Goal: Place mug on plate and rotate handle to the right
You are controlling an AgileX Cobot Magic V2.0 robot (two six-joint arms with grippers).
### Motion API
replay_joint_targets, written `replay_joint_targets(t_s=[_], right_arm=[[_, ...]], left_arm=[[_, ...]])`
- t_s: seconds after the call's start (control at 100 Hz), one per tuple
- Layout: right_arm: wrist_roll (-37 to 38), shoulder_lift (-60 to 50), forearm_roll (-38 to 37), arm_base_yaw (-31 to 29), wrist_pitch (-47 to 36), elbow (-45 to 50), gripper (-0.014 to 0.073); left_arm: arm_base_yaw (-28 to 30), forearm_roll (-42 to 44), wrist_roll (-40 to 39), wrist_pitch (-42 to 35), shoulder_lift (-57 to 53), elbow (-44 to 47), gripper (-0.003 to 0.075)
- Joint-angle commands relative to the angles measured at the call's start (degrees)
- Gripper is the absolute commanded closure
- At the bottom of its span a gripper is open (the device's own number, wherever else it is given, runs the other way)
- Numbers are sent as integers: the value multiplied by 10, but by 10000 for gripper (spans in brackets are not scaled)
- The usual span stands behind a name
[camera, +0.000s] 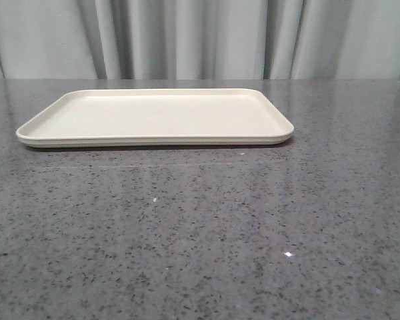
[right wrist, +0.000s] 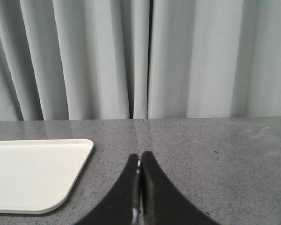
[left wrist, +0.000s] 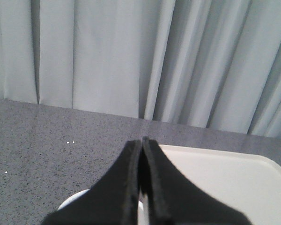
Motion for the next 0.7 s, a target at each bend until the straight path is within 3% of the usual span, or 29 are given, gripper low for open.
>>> replay_joint_targets(t_s=[0.0,0.36,0.69], right_arm=[[-4,18,-4,-3,-44,-32,644],[-4,19,-4,-3,-51,-45,396],[-4,19,-4,-3,-51,-45,354]], left_arm=[[1,2,14,0,50,-61,740],[1,1,93,132,208,-243,739],[1,-28,109,202,284,-290,738]])
